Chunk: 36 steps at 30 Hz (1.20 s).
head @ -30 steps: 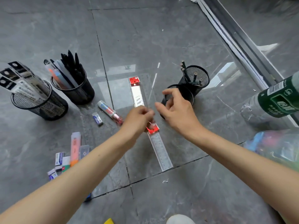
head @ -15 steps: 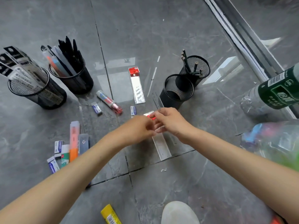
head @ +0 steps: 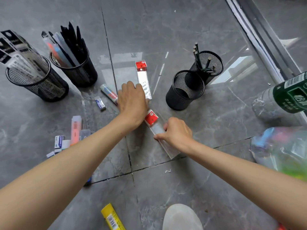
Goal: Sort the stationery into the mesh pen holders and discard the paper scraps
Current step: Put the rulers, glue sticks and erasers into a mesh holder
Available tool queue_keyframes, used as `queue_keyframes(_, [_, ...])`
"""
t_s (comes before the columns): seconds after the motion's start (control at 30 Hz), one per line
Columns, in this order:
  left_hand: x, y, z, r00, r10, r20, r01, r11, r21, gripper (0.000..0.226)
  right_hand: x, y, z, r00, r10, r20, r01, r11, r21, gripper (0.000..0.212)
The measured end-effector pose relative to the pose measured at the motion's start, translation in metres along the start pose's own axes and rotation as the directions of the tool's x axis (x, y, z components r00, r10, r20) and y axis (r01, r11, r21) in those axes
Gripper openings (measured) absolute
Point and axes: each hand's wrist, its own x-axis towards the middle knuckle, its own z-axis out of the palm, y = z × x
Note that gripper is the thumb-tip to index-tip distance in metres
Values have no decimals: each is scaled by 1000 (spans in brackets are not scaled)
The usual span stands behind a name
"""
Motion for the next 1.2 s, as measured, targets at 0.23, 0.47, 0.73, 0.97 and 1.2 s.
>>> queue_keyframes(0.23, [43,23,15,939,-330,99,330,944,19,59,3,0,-3,993,62,105,-103,889,446,18])
queue_keyframes(0.47, [63,30,9,805,-518,290,568,814,-122,34,3,-3,-17,952,15,307,-262,561,785,15])
queue_keyframes(0.73, [18,35,-22,925,-340,171,375,739,-561,25,1,-6,-15,949,58,309,-304,421,855,23])
queue_keyframes(0.97, [-70,5,-36,799,-376,469,573,240,-784,10,0,-30,-13,952,18,305,-299,257,919,41])
queue_keyframes(1.2, [-109,-40,-47,765,-8,643,586,423,-692,21,-11,-60,7,892,-48,450,-412,325,851,10])
